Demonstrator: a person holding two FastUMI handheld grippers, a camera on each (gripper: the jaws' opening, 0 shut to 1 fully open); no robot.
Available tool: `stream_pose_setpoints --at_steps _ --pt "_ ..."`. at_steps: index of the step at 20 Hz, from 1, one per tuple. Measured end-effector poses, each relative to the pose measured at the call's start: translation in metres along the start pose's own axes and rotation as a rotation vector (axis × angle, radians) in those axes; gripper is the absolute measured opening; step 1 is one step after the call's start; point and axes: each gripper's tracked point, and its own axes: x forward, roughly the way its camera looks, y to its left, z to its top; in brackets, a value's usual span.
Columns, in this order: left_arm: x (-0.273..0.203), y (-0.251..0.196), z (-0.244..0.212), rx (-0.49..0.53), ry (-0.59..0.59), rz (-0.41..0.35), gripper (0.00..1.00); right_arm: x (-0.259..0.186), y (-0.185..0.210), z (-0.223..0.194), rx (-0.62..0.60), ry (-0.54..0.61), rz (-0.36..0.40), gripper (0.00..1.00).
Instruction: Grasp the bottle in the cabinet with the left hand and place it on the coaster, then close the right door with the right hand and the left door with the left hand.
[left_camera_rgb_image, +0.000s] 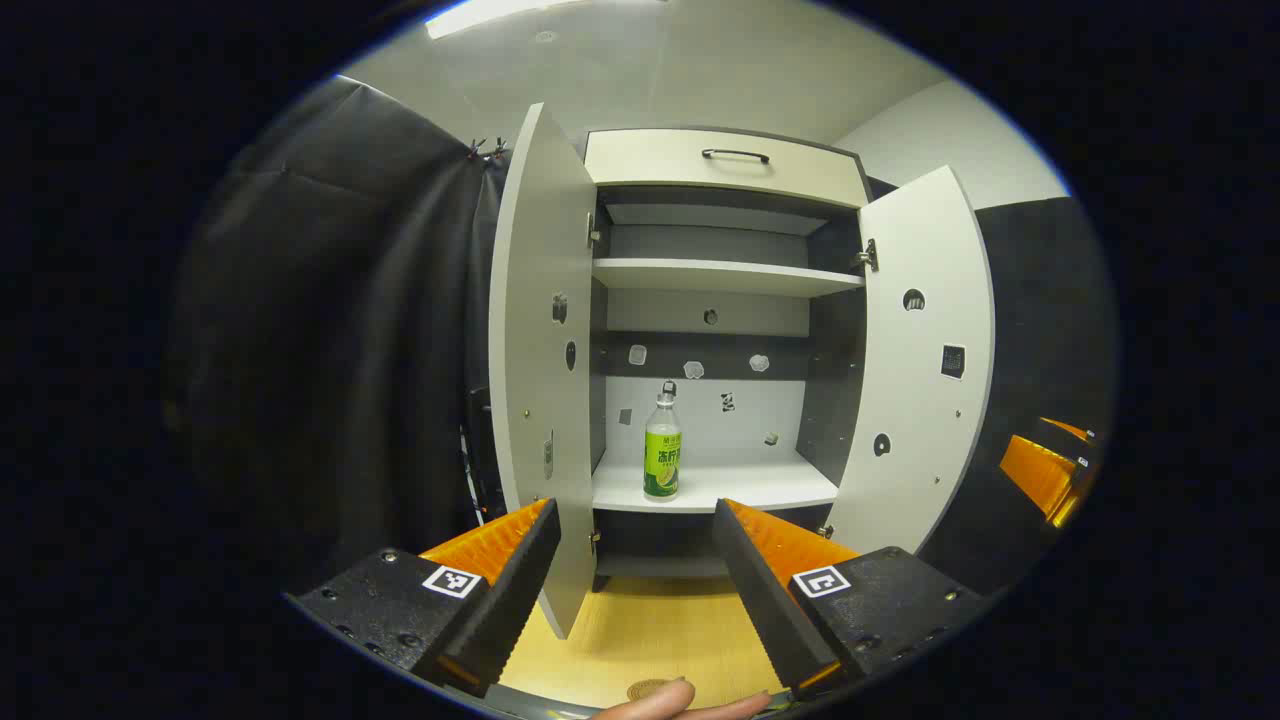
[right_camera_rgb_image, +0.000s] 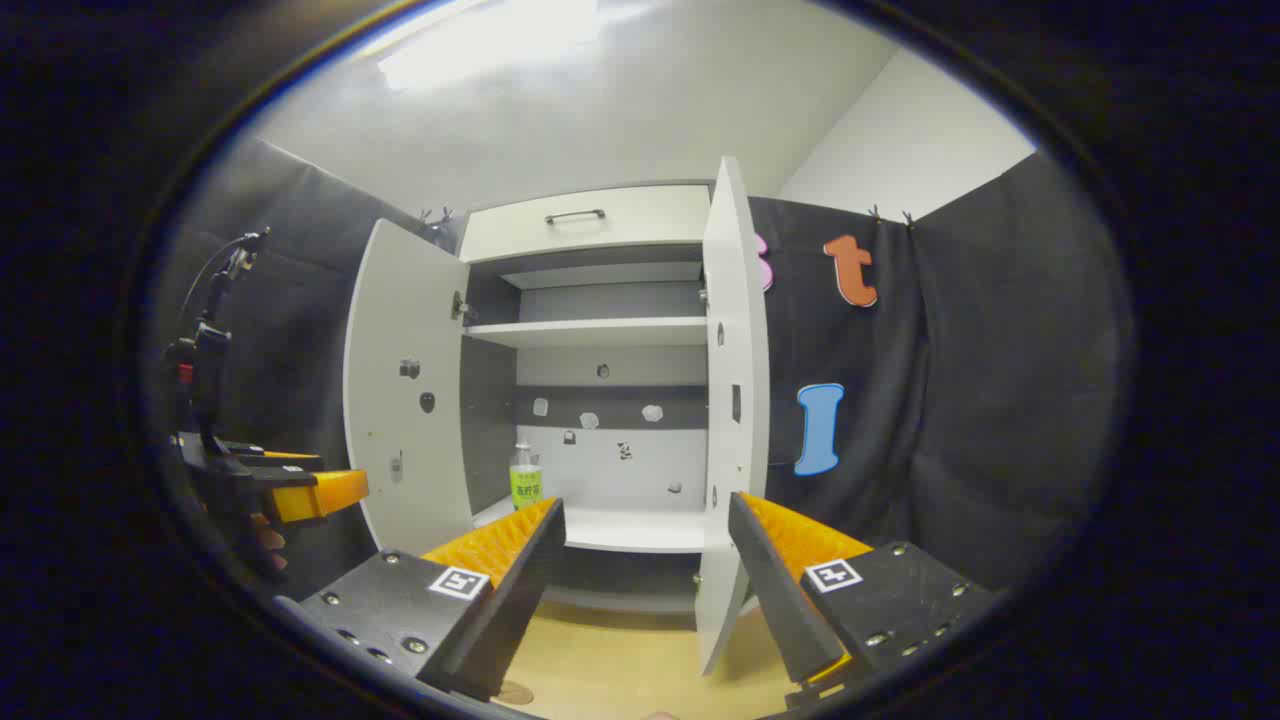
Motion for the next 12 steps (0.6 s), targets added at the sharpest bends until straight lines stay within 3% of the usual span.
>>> stream_pose_setpoints --at_steps 2,10,11,12 --pt "0.002 0.005 0.000 0.002 -0.001 0.018 0.97 0.005 0.003 0.000 0.006 0.001 0.005 0.99" --pt "0.022 -0.001 0.002 0.006 0.008 -0.026 0.97 0.026 0.005 -0.009 -0.004 0.024 -0.012 0.99" --pt "0.026 -0.003 0.002 0.009 0.008 -0.036 0.98 0.028 0.003 -0.011 -0.012 0.030 -0.017 0.94" --pt "0.030 -0.004 0.003 0.008 0.005 -0.038 0.98 0.031 0.002 -0.014 -0.019 0.036 -0.022 0.99"
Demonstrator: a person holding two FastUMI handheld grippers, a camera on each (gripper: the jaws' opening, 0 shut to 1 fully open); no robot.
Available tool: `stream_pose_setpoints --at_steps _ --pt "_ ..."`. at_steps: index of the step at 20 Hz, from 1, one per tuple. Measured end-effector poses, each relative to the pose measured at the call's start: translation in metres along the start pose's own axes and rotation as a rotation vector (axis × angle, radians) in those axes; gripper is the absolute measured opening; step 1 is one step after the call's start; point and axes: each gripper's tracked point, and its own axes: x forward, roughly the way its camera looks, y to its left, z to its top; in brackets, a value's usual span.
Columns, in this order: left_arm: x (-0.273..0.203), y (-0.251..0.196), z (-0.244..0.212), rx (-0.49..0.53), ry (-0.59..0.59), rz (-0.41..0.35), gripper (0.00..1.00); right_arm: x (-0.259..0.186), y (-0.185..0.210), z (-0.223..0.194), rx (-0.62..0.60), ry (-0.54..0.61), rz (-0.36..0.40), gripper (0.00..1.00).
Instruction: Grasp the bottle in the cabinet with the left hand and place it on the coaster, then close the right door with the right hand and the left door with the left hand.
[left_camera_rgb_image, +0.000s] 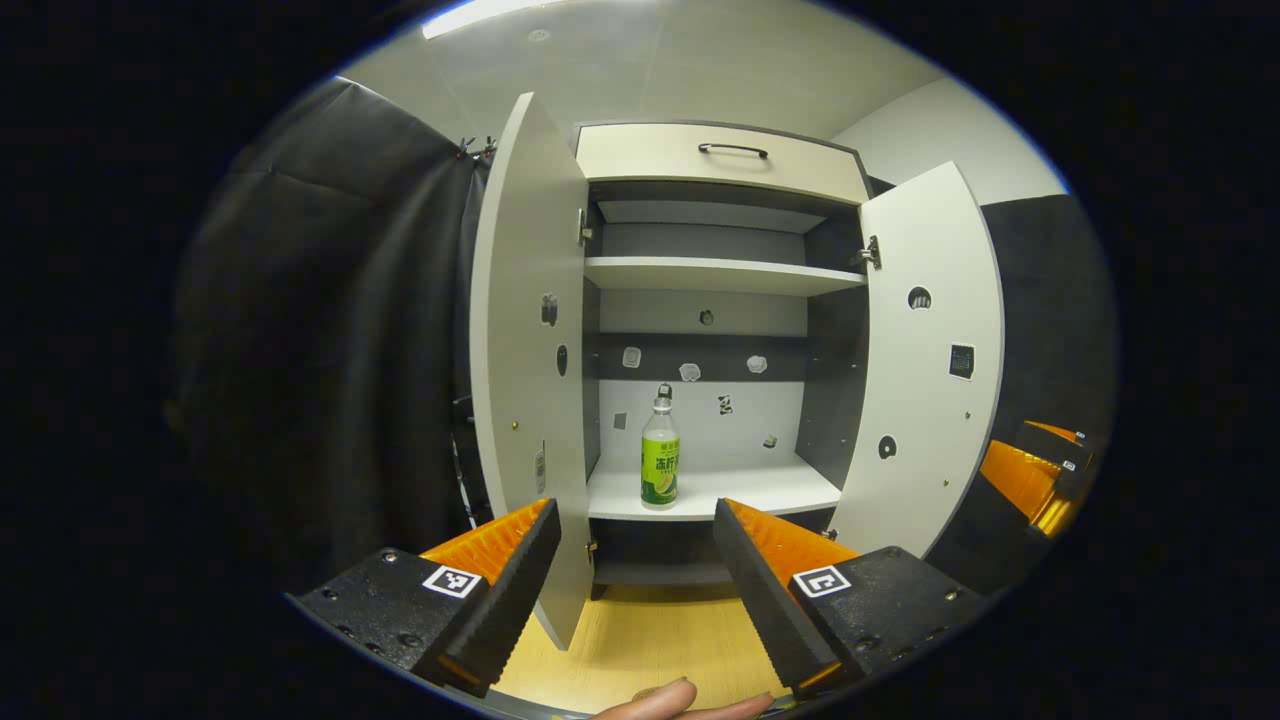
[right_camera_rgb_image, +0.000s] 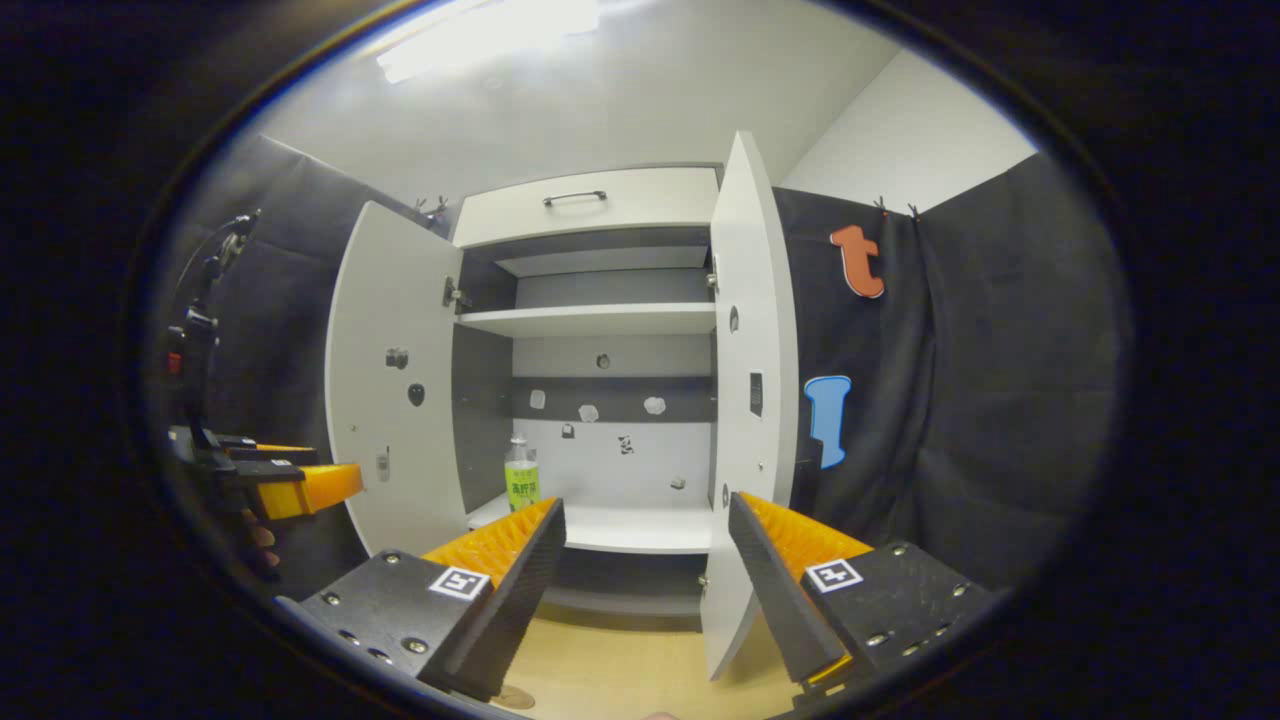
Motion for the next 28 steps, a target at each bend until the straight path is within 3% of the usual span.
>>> stream_pose_setpoints --at_steps 3,4,6,11,18,19,20,22,27,28 --pt "0.015 -0.005 -0.001 0.004 -0.006 -0.023 0.98 0.011 -0.001 -0.009 -0.007 0.019 -0.016 0.99" --pt "0.022 -0.007 -0.003 0.009 -0.005 -0.030 0.98 0.015 0.002 -0.010 -0.006 0.020 -0.011 0.94" --pt "0.038 -0.005 -0.007 0.011 -0.005 -0.031 0.98 0.021 0.009 -0.012 -0.012 0.018 0.000 0.99" --pt "0.089 -0.007 -0.016 0.020 -0.027 -0.060 0.98 0.038 0.017 -0.006 0.009 -0.014 0.007 0.99" --pt "0.184 -0.017 -0.031 -0.010 -0.022 -0.096 0.98 0.062 -0.001 -0.015 0.009 0.013 -0.076 0.99" --pt "0.198 -0.018 -0.034 -0.016 -0.015 -0.092 0.98 0.063 -0.005 -0.016 0.006 0.014 -0.089 0.94" --pt "0.212 -0.020 -0.038 -0.013 -0.008 -0.096 0.98 0.065 -0.010 -0.016 0.002 0.010 -0.104 0.99" --pt "0.240 -0.017 -0.045 -0.018 -0.003 -0.080 0.98 0.067 -0.016 -0.014 0.007 -0.001 -0.128 0.99" --pt "0.294 -0.012 -0.054 -0.041 -0.003 -0.084 0.98 0.061 -0.022 -0.011 0.023 -0.043 -0.146 0.99" --pt "0.303 -0.011 -0.055 -0.047 -0.008 -0.079 0.98 0.061 -0.022 -0.012 0.017 -0.040 -0.149 0.94"
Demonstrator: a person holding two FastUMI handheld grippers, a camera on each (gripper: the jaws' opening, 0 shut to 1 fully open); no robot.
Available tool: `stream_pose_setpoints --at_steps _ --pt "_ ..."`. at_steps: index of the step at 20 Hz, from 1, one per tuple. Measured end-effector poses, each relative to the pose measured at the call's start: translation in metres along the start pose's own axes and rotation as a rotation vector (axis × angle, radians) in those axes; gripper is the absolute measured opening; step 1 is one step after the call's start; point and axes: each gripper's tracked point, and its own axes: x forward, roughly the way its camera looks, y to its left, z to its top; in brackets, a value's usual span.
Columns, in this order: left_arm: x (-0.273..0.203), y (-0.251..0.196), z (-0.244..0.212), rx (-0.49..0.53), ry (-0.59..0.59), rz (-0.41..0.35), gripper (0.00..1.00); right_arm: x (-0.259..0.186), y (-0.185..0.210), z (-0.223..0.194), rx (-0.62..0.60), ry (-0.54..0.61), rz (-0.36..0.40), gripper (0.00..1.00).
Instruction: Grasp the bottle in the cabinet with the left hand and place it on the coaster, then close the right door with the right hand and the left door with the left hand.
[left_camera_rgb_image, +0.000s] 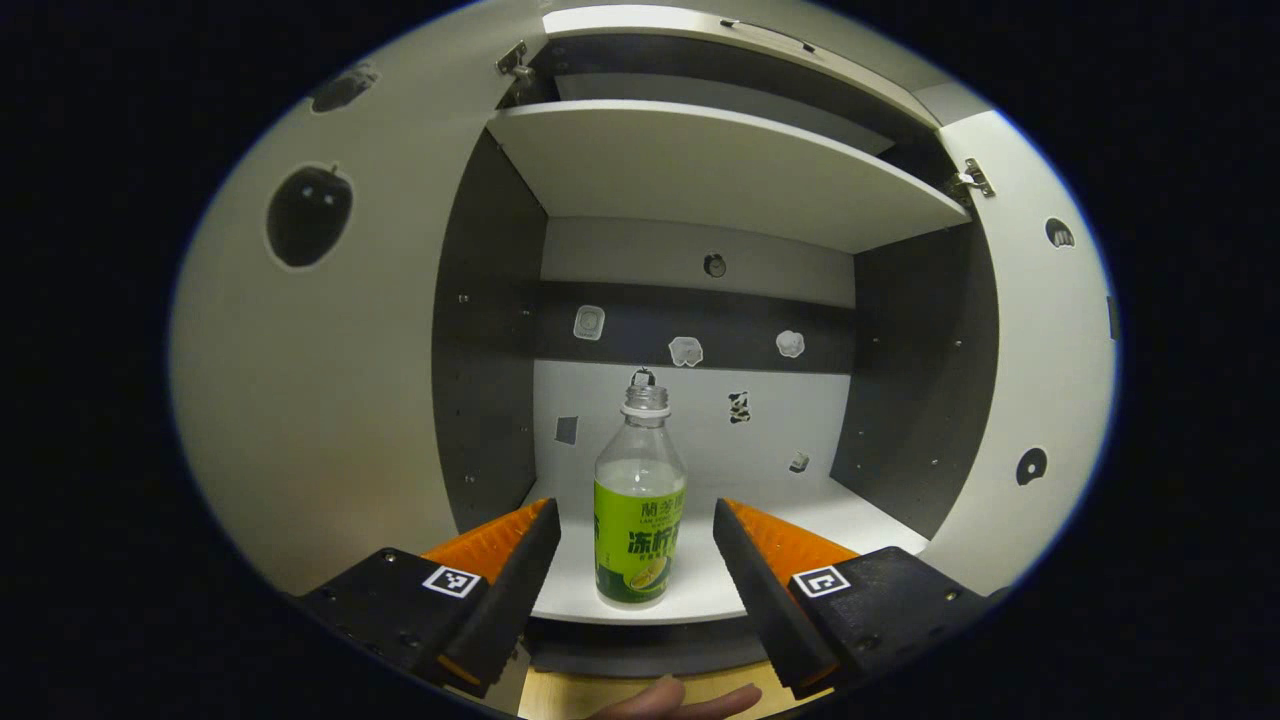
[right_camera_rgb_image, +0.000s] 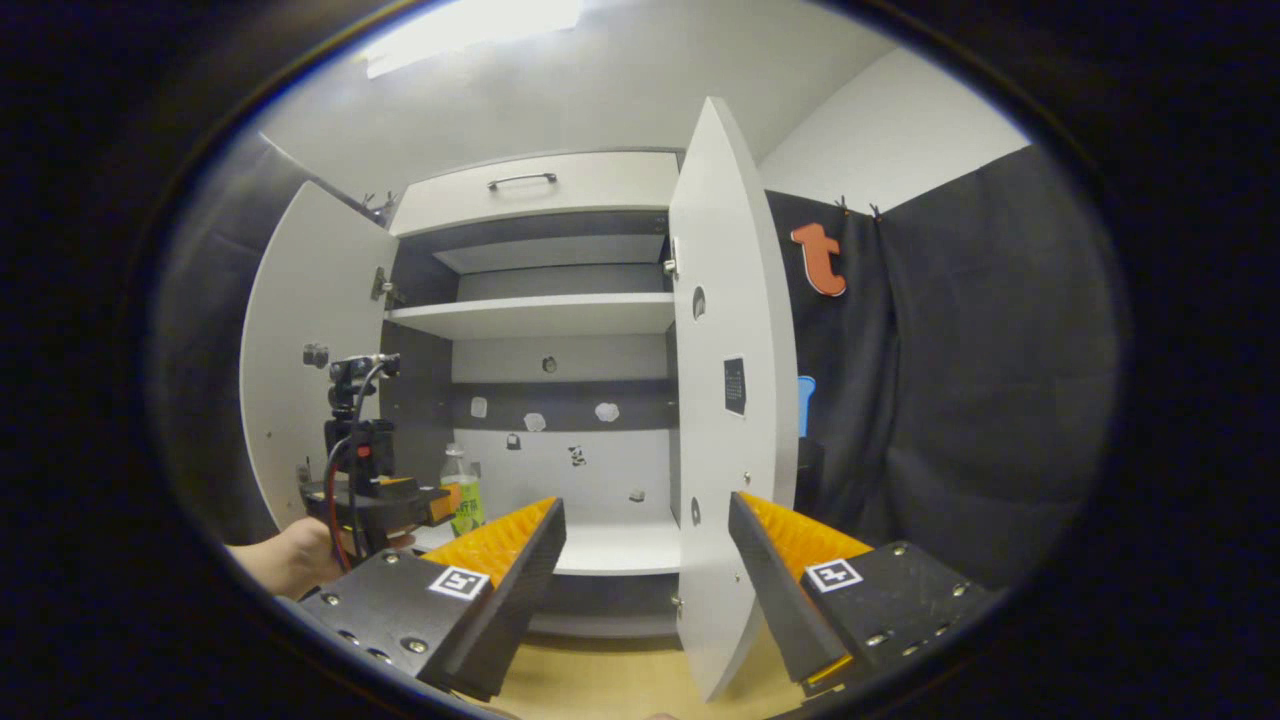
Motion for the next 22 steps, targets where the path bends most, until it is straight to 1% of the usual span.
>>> stream_pose_setpoints --at_steps 1,2,4,6,11,13,14,15,17,19,22 --pt "0.009 0.000 0.002 -0.001 -0.009 -0.005 0.98 -0.002 -0.001 -0.002 -0.007 0.000 -0.006 0.94" --pt "0.016 0.000 0.002 0.001 -0.015 -0.006 0.98 -0.004 0.001 -0.004 -0.017 0.005 -0.004 0.99" --pt "0.030 -0.001 0.004 0.012 -0.025 -0.007 0.98 -0.006 0.003 -0.005 -0.028 0.007 -0.001 0.99" --pt "0.043 0.003 0.002 0.022 -0.024 0.013 0.97 -0.009 0.003 -0.006 -0.038 0.007 -0.002 0.99" --pt "0.067 0.004 -0.016 0.024 0.028 0.017 0.97 -0.016 0.004 -0.008 -0.034 0.009 0.010 0.99" --pt "0.075 -0.002 -0.022 0.015 0.036 -0.014 0.98 -0.021 0.001 -0.007 -0.033 0.006 0.009 0.99" --pt "0.073 0.000 -0.027 0.011 0.058 -0.008 0.89 -0.024 -0.001 -0.006 -0.032 0.002 0.008 0.99" --pt "0.072 -0.001 -0.020 0.007 0.046 -0.015 0.81 -0.028 -0.005 -0.004 -0.028 -0.004 0.003 0.99" --pt "0.057 -0.007 -0.013 -0.012 0.040 -0.031 0.80 -0.035 -0.012 0.000 -0.020 -0.014 -0.005 0.99" --pt "0.037 -0.009 -0.002 -0.019 0.025 -0.030 0.80 -0.045 -0.020 0.003 -0.013 -0.025 -0.006 0.99" --pt "0.001 -0.019 0.012 -0.022 0.016 -0.051 0.80 -0.059 -0.030 0.008 -0.010 -0.038 -0.007 0.99"
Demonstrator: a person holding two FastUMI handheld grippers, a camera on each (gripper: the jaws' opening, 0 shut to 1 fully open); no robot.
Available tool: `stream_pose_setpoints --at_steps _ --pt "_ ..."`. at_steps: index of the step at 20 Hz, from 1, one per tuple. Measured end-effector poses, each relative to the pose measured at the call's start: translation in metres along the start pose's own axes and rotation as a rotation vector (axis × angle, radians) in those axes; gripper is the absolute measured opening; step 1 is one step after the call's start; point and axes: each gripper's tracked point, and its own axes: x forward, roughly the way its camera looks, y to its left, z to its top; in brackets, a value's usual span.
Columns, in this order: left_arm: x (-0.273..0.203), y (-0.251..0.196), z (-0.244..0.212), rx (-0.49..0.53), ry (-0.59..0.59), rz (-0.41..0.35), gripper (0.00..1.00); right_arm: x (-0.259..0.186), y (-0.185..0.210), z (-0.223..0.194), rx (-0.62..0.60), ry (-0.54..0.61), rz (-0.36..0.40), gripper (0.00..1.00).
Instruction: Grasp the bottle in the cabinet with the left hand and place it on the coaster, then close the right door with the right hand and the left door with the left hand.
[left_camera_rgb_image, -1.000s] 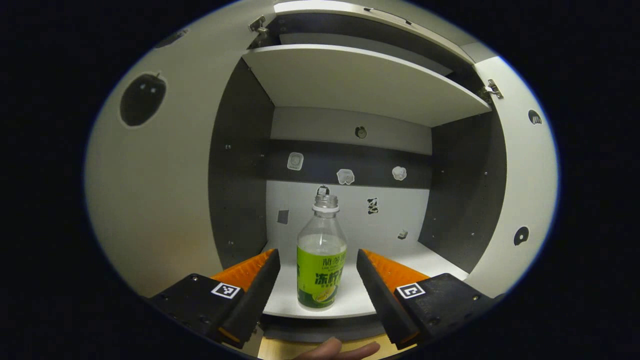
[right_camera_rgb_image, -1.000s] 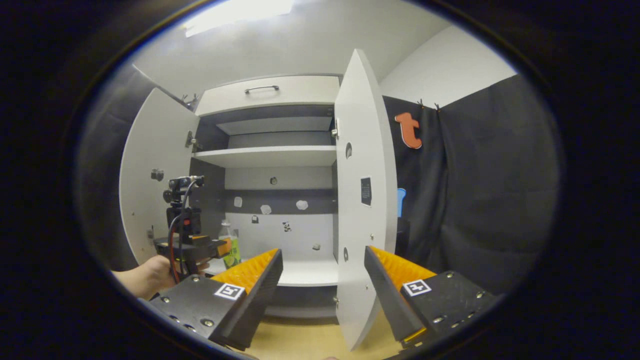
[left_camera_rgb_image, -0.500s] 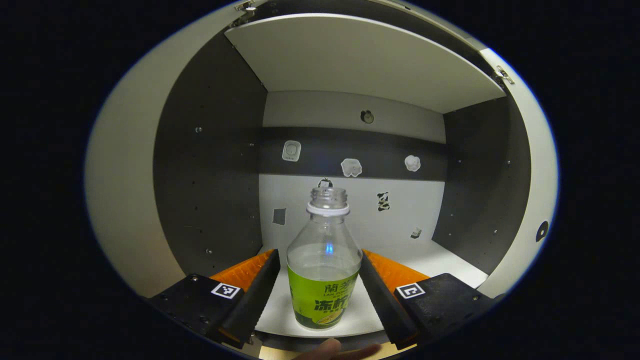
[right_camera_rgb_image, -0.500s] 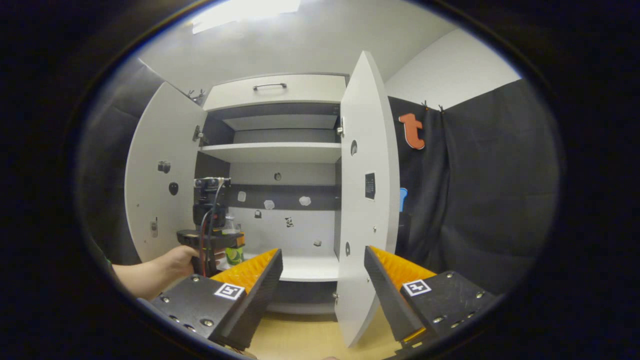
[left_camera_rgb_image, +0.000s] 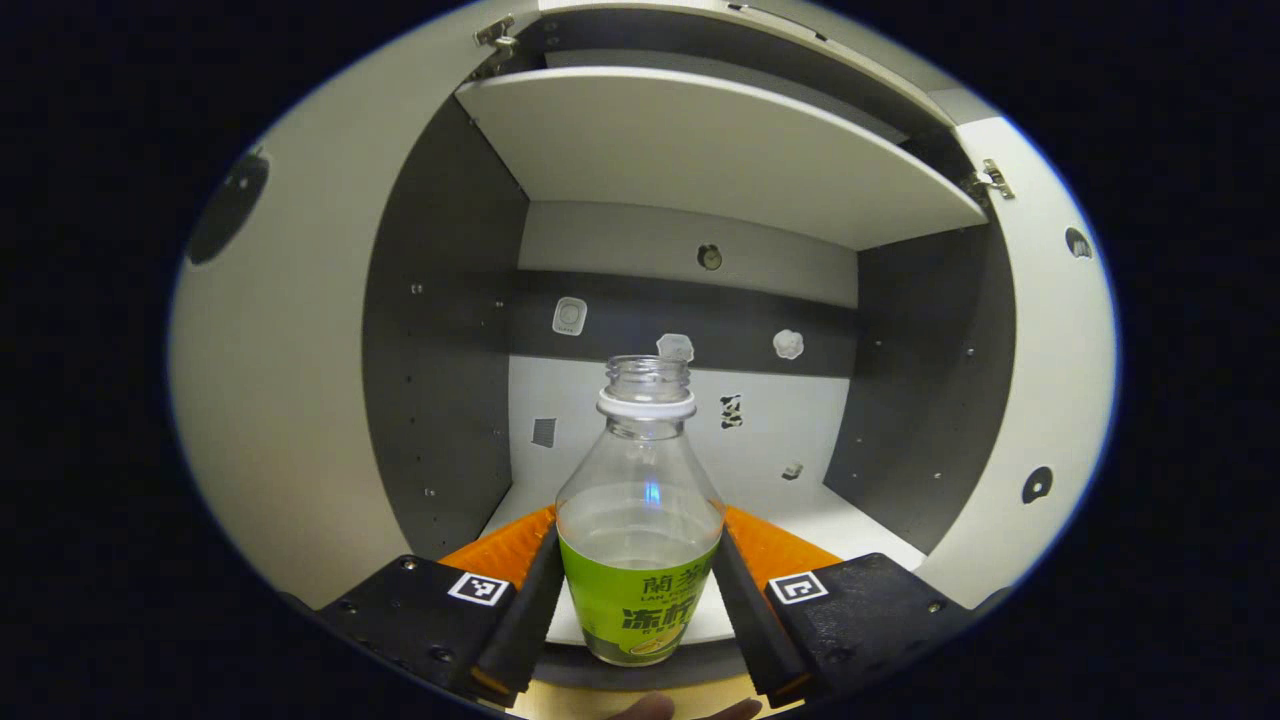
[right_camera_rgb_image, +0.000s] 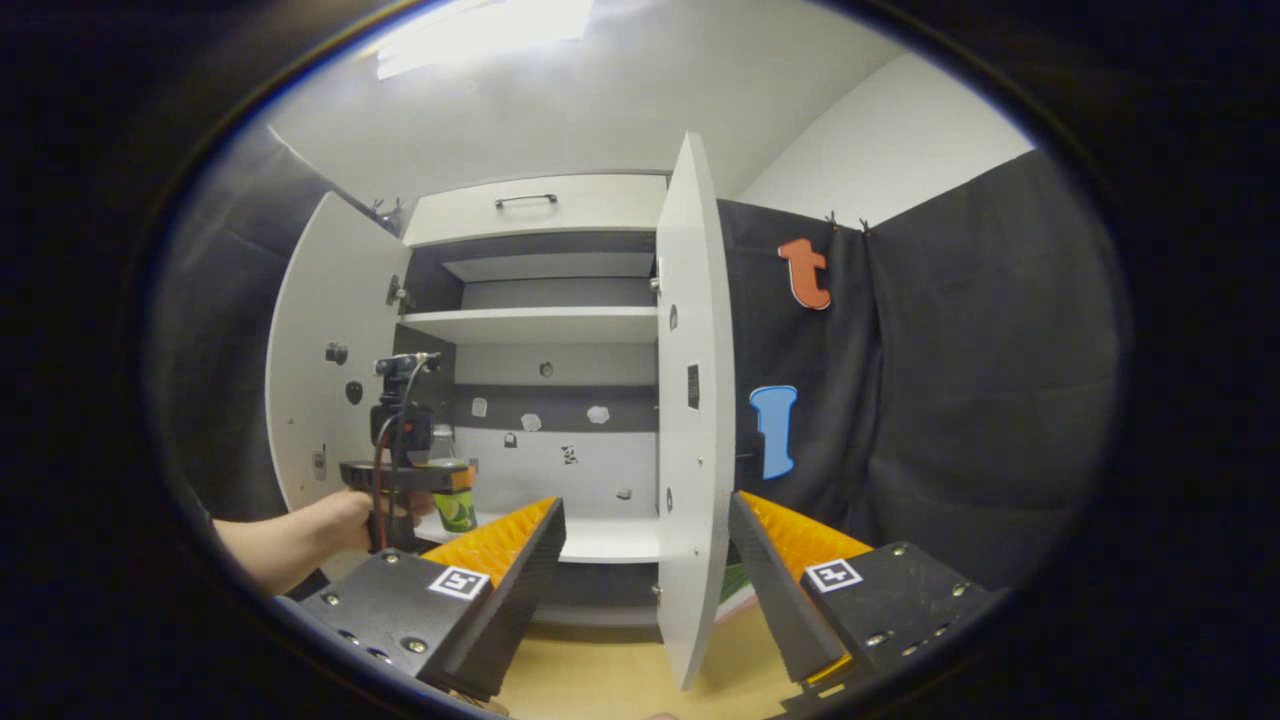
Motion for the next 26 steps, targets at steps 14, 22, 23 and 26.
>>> stream_pose_setpoints --at_steps 14,22,23,26 --pt "-0.185 -0.010 0.039 -0.024 -0.038 0.042 0.80 -0.049 -0.003 -0.006 0.074 0.016 0.126 0.99" --pt "-0.247 -0.011 0.004 -0.043 -0.058 0.059 0.80 -0.057 0.013 -0.022 0.085 0.048 0.184 0.99" --pt "-0.252 -0.011 -0.008 -0.052 -0.059 0.063 0.78 -0.057 0.013 -0.026 0.084 0.052 0.187 0.99" --pt "-0.256 -0.016 -0.055 -0.082 -0.033 0.046 0.80 -0.056 0.016 -0.037 0.098 0.072 0.188 0.99"
